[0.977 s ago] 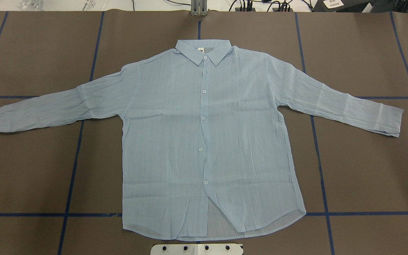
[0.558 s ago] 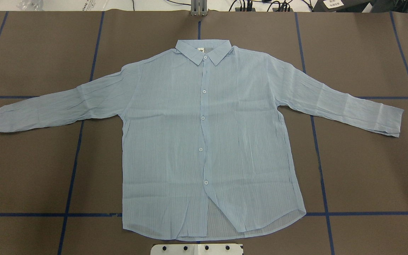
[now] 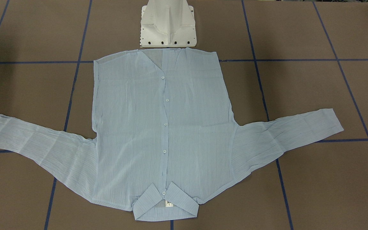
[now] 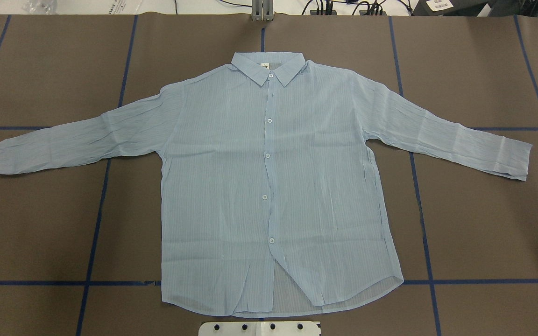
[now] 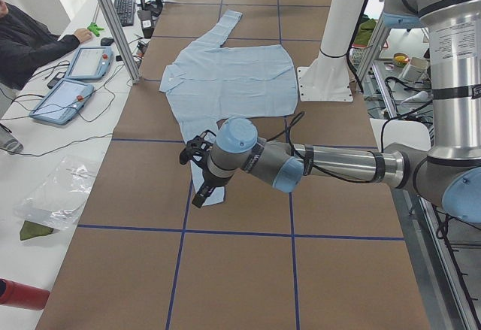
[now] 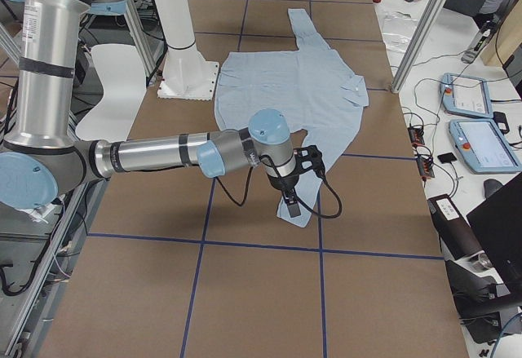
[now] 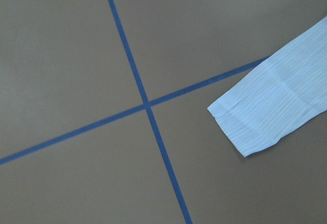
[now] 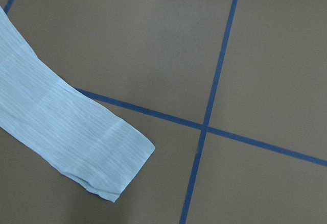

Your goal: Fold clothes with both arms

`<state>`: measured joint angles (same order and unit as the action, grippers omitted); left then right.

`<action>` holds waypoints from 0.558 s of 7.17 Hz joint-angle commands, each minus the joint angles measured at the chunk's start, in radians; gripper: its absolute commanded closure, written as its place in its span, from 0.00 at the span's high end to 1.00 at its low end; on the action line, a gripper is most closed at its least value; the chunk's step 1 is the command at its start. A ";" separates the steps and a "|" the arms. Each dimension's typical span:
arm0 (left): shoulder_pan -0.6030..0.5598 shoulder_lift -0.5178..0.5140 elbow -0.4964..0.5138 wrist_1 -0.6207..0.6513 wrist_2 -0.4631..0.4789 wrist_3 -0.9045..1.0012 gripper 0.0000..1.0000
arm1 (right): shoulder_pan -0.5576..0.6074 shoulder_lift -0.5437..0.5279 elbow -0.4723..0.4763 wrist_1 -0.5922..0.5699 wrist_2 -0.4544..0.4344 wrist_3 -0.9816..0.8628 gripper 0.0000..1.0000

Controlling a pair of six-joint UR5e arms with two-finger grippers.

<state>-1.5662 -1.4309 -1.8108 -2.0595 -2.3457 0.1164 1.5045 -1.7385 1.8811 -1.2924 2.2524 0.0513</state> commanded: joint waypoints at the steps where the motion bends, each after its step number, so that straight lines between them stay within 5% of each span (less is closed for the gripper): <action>1: 0.003 -0.110 0.049 -0.142 0.009 -0.010 1.00 | 0.000 0.027 -0.034 0.050 0.016 0.031 1.00; 3: 0.002 -0.114 0.073 -0.185 0.002 -0.049 1.00 | -0.009 0.063 -0.042 0.065 0.015 0.065 1.00; 4: 0.002 -0.114 0.071 -0.185 0.000 -0.047 1.00 | -0.032 0.074 -0.121 0.129 0.016 0.149 1.00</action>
<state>-1.5641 -1.5420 -1.7425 -2.2338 -2.3423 0.0738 1.4938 -1.6853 1.8253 -1.2189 2.2687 0.1276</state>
